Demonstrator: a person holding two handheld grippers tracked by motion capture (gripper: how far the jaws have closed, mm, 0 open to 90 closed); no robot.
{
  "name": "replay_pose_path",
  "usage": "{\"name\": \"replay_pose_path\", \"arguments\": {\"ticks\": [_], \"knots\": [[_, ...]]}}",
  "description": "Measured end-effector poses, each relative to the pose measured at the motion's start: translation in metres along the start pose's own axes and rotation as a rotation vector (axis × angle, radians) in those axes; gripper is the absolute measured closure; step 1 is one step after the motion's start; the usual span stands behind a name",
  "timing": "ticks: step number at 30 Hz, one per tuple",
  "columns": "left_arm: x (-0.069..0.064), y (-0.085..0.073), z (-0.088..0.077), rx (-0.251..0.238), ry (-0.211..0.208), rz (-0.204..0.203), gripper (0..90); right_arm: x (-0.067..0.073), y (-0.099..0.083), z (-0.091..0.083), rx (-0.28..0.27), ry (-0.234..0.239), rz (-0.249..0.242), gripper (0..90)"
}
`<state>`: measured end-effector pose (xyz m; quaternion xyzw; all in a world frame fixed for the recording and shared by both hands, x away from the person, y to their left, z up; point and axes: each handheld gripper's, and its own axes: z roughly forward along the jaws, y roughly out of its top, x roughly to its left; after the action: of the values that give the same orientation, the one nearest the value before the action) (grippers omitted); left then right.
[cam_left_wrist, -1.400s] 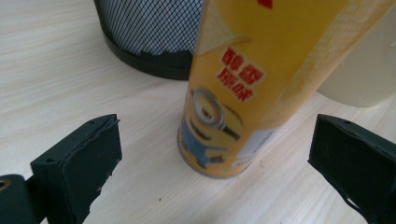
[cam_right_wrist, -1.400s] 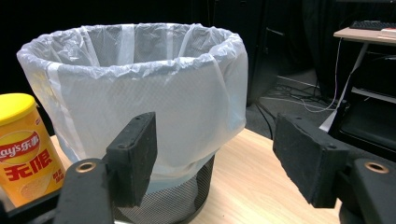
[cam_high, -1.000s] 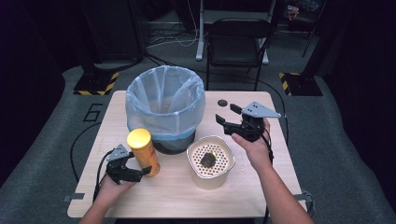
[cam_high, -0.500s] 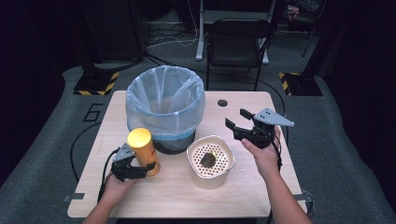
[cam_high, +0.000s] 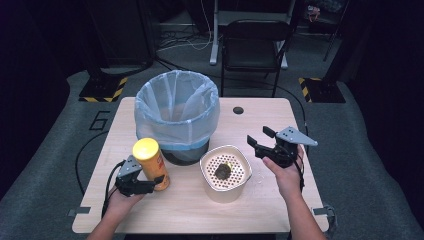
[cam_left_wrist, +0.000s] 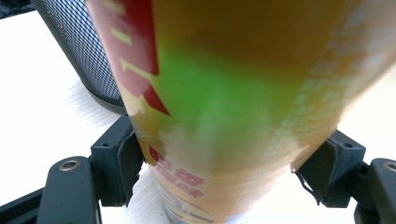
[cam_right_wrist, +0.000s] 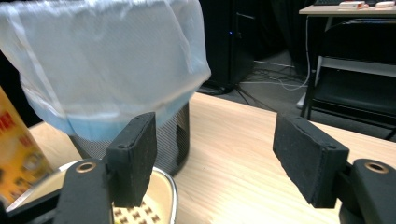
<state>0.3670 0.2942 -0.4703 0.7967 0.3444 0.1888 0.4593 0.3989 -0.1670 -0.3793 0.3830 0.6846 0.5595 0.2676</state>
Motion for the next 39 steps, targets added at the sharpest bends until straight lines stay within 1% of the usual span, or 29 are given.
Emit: {"name": "replay_pose_path", "arguments": {"ticks": [2,5,7,8,10,11,12,13,14,16,17,18,19,20,23,24,25,26,27,28,30,31,32,33,34,36,37,38,39], "knots": [[0.0,0.003,-0.003,-0.003,-0.007,-0.01,24.1,-0.002,-0.006,-0.001,0.007,-0.008,0.002,30.4],[0.001,0.006,-0.006,0.008,-0.016,-0.009,24.1,-0.003,-0.01,-0.003,-0.003,-0.004,0.011,30.4],[0.001,0.009,-0.008,0.006,-0.018,-0.017,24.1,-0.004,-0.015,-0.007,-0.009,-0.007,0.015,30.4],[0.0,0.013,-0.01,0.017,-0.028,-0.026,24.1,-0.004,-0.019,-0.009,-0.017,-0.008,0.017,30.4],[0.0,0.017,-0.013,0.026,-0.034,-0.021,24.1,-0.003,-0.025,-0.011,-0.017,-0.013,0.005,30.4],[-0.001,0.019,-0.015,0.027,-0.039,-0.033,24.1,-0.002,-0.027,-0.011,-0.009,-0.015,0.002,30.5],[-0.001,0.022,-0.017,0.026,-0.031,-0.025,24.1,-0.002,-0.03,-0.01,0.008,-0.015,-0.008,30.5],[-0.001,0.022,-0.017,0.026,-0.031,-0.025,24.1,-0.002,-0.03,-0.01,0.008,-0.015,-0.008,30.5],[-0.002,0.025,-0.019,0.033,-0.035,-0.025,24.1,-0.001,-0.033,-0.009,0.021,-0.018,-0.033,30.4],[-0.004,0.035,-0.026,0.035,-0.036,-0.028,24.1,-0.001,-0.035,-0.009,0.021,-0.007,-0.022,30.5],[-0.005,0.038,-0.029,0.035,-0.037,-0.032,24.1,0.0,-0.036,-0.009,0.023,-0.009,-0.028,30.5],[-0.006,0.043,-0.032,0.043,-0.041,-0.025,24.2,0.0,-0.036,-0.009,0.023,-0.009,-0.03,30.5],[-0.006,0.043,-0.032,0.043,-0.041,-0.025,24.2,0.0,-0.037,-0.009,0.022,-0.008,-0.03,30.4],[-0.007,0.051,-0.038,0.05,-0.037,-0.005,24.2,0.0,-0.037,-0.009,0.019,-0.006,-0.027,30.5],[-0.01,0.065,-0.047,0.042,-0.044,-0.011,24.2,0.0,-0.039,-0.01,0.018,-0.002,-0.023,30.5],[-0.01,0.065,-0.047,0.042,-0.044,-0.011,24.2,-0.001,-0.04,-0.01,0.021,-0.003,-0.025,30.5],[-0.011,0.07,-0.05,0.037,-0.044,-0.011,24.2,-0.001,-0.04,-0.01,0.021,-0.003,-0.025,30.5],[-0.014,0.081,-0.057,0.035,-0.04,0.004,24.2,-0.003,-0.042,-0.01,0.022,-0.002,-0.022,30.4],[-0.014,0.081,-0.057,0.035,-0.04,0.004,24.2,-0.003,-0.042,-0.01,0.022,-0.002,-0.022,30.4],[-0.017,0.093,-0.064,0.021,-0.038,0.01,24.2,-0.005,-0.043,-0.011,0.022,-0.004,-0.006,30.5],[-0.018,0.106,-0.072,0.022,-0.048,0.015,24.2,-0.007,-0.045,-0.011,0.023,-0.005,-0.001,30.4],[-0.018,0.106,-0.072,0.022,-0.048,0.015,24.2,-0.007,-0.045,-0.011,0.023,-0.005,-0.001,30.4],[-0.019,0.119,-0.078,0.014,-0.049,0.016,24.2,-0.007,-0.047,-0.012,0.027,-0.006,0.002,30.5],[-0.019,0.119,-0.078,0.014,-0.049,0.016,24.2,-0.007,-0.047,-0.012,0.03,-0.007,0.004,30.5],[-0.019,0.132,-0.084,0.008,-0.061,0.02,24.2,-0.007,-0.047,-0.012,0.032,-0.01,0.002,30.5],[-0.02,0.144,-0.089,0.001,-0.065,0.023,24.2,-0.008,-0.047,-0.013,0.028,-0.014,0.005,30.5],[-0.02,0.144,-0.089,0.001,-0.065,0.023,24.2,-0.008,-0.047,-0.013,0.028,-0.015,0.01,30.4],[-0.021,0.156,-0.093,0.002,-0.064,0.028,24.2,-0.009,-0.047,-0.014,0.026,-0.016,0.01,30.4],[-0.022,0.161,-0.095,0.003,-0.063,0.031,24.2,-0.009,-0.047,-0.014,0.022,-0.016,0.013,30.5]]}}
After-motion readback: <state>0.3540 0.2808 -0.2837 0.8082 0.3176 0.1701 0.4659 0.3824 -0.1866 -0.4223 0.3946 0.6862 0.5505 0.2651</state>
